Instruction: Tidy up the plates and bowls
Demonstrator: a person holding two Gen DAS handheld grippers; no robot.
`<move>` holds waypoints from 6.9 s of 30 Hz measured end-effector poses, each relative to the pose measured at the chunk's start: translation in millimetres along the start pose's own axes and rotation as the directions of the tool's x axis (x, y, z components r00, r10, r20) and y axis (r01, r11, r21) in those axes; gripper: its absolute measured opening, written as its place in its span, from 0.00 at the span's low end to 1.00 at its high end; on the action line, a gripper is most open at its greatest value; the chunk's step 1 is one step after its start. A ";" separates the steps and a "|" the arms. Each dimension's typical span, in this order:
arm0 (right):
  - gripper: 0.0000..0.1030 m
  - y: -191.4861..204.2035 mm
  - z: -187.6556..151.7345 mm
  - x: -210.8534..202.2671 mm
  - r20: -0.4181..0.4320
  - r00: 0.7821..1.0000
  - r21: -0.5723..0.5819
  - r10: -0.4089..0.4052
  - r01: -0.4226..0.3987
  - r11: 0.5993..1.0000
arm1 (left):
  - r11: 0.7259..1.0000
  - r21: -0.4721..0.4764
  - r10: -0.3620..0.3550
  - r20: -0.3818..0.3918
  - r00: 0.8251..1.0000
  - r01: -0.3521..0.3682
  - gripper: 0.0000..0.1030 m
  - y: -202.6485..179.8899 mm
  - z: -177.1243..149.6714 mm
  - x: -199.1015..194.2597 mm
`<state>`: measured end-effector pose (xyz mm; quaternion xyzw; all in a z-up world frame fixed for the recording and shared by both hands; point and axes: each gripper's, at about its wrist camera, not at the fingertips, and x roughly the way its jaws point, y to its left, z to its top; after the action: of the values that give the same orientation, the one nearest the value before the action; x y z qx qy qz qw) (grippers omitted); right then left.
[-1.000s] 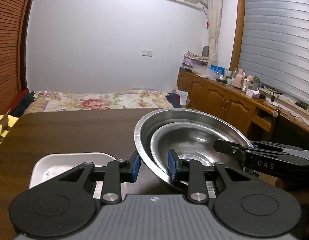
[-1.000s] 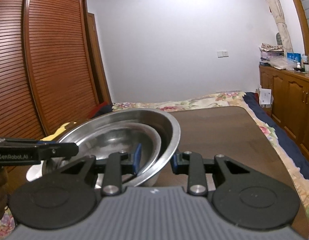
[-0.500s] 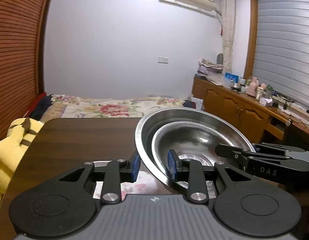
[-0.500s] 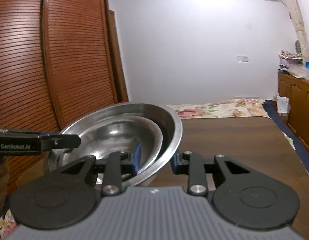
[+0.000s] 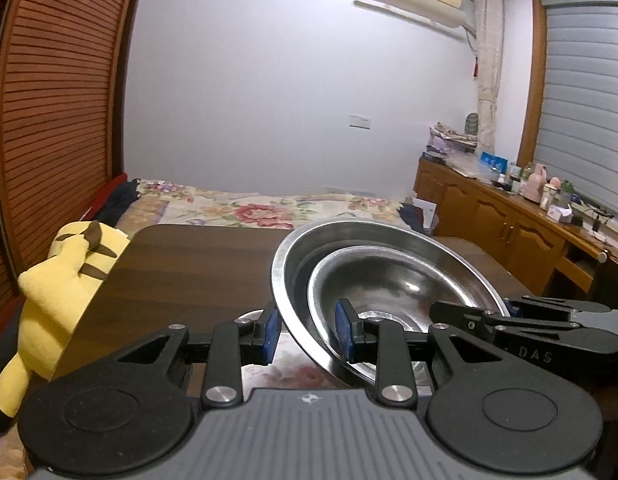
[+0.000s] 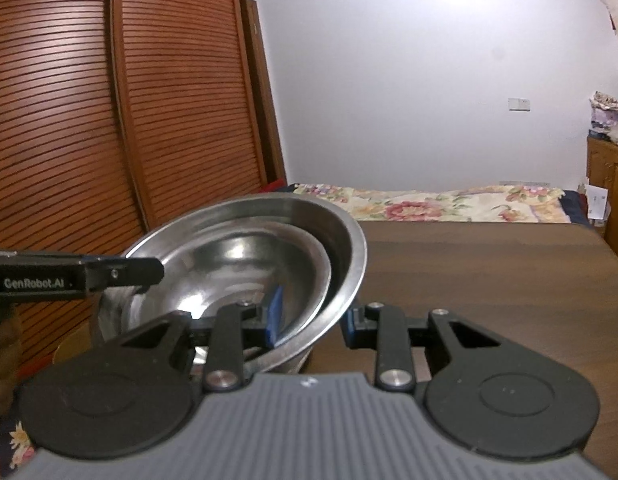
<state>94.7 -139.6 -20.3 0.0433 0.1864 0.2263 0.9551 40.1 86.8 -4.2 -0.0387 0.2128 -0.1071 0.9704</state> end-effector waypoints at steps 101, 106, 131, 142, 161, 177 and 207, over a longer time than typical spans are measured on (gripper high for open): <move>1.00 -0.2 6.0 -68.9 0.091 0.939 0.041 -0.330 0.328 0.944 | 0.982 0.107 0.150 0.076 0.986 -0.157 1.00 -63.4 -1.6 -32.4; 1.00 3.5 1.1 -71.3 0.091 0.939 0.033 -0.333 0.331 0.943 | 0.982 0.094 0.157 0.059 0.986 -0.162 1.00 -63.9 -11.0 -33.8; 1.00 5.8 -26.0 -65.8 0.053 0.941 0.034 -0.335 0.333 0.942 | 0.978 0.083 0.188 0.027 0.982 -0.190 1.00 -60.2 -43.2 -32.7; 1.00 1.0 -27.0 -67.2 0.045 0.940 0.043 -0.339 0.337 0.941 | 0.977 0.079 0.197 0.022 0.980 -0.198 1.00 -56.6 -45.6 -29.9; 1.00 1.0 -28.6 -66.3 0.048 0.936 0.045 -0.347 0.345 0.937 | 0.977 0.079 0.199 0.020 0.980 -0.200 1.00 -56.8 -45.1 -31.0; 1.00 1.1 -28.6 -67.3 0.050 0.935 0.050 -0.350 0.348 0.936 | 0.976 0.079 0.200 0.021 0.980 -0.201 1.00 -55.7 -45.0 -30.5; 1.00 -1.4 -28.1 -69.2 0.050 0.935 0.056 -0.350 0.347 0.936 | 0.976 0.078 0.200 0.021 0.979 -0.201 1.00 -55.9 -45.0 -30.5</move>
<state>27.4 -172.0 -23.2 0.0384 0.1679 0.0478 0.9839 -16.6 37.9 -25.9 0.0211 0.2049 -0.0166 0.9784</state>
